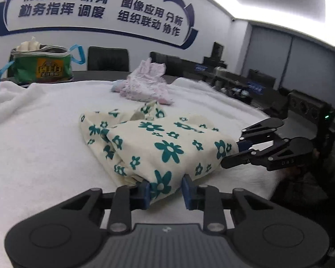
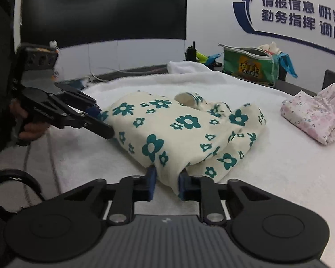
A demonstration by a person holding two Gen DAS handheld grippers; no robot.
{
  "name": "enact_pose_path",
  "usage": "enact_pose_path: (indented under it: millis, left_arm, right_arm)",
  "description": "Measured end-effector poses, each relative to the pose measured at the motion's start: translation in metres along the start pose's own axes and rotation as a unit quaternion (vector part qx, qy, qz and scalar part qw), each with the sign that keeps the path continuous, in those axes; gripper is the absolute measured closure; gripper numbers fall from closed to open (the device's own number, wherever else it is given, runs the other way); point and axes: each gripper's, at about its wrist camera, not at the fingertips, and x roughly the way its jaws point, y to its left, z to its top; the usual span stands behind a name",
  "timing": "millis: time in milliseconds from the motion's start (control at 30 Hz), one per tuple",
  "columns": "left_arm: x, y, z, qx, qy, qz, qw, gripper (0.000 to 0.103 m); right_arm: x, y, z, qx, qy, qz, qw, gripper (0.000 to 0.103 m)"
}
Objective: Fold clothes
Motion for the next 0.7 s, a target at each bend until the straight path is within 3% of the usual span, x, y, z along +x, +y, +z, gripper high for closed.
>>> enact_pose_path:
  millis: [133,200,233,267,333,400,467,567,700]
  left_arm:
    - [-0.023,-0.013,-0.009,0.000,0.012,-0.023,0.9997,0.078]
    - [-0.024,-0.015,-0.017,0.000,0.016,-0.021,0.9996,0.077]
    - [-0.025,-0.016,-0.020,0.000,0.018,-0.020,0.9996,0.077]
    - [-0.025,-0.015,-0.022,-0.007,0.019,-0.023,0.9995,0.077]
    - [-0.025,-0.009,-0.020,-0.034,0.016,-0.033,0.9987,0.078]
    - [-0.027,-0.006,-0.016,-0.052,0.012,-0.041,0.9977,0.078]
    - [-0.027,-0.001,-0.012,-0.066,0.011,-0.050,0.9965,0.078]
    - [-0.026,-0.001,-0.007,-0.077,0.013,-0.053,0.9955,0.078]
    - [-0.025,-0.002,-0.006,-0.075,0.020,-0.053,0.9955,0.078]
  right_arm:
    - [-0.027,0.019,-0.001,-0.020,0.000,0.032,0.999,0.087]
    - [-0.036,0.033,-0.003,-0.043,0.026,0.039,0.998,0.086]
    - [-0.038,0.039,-0.005,-0.062,0.039,0.031,0.997,0.079]
    - [-0.043,0.045,-0.007,-0.085,0.043,0.012,0.995,0.062]
    - [-0.054,0.054,-0.009,-0.124,0.035,-0.028,0.991,0.042]
    - [-0.063,0.057,-0.002,-0.135,-0.003,-0.055,0.989,0.034]
    - [-0.058,0.063,0.006,-0.154,-0.030,-0.057,0.986,0.020]
    - [-0.028,0.081,0.009,-0.230,-0.019,-0.023,0.973,0.018]
    - [0.024,0.091,0.001,-0.339,0.021,-0.027,0.940,0.021]
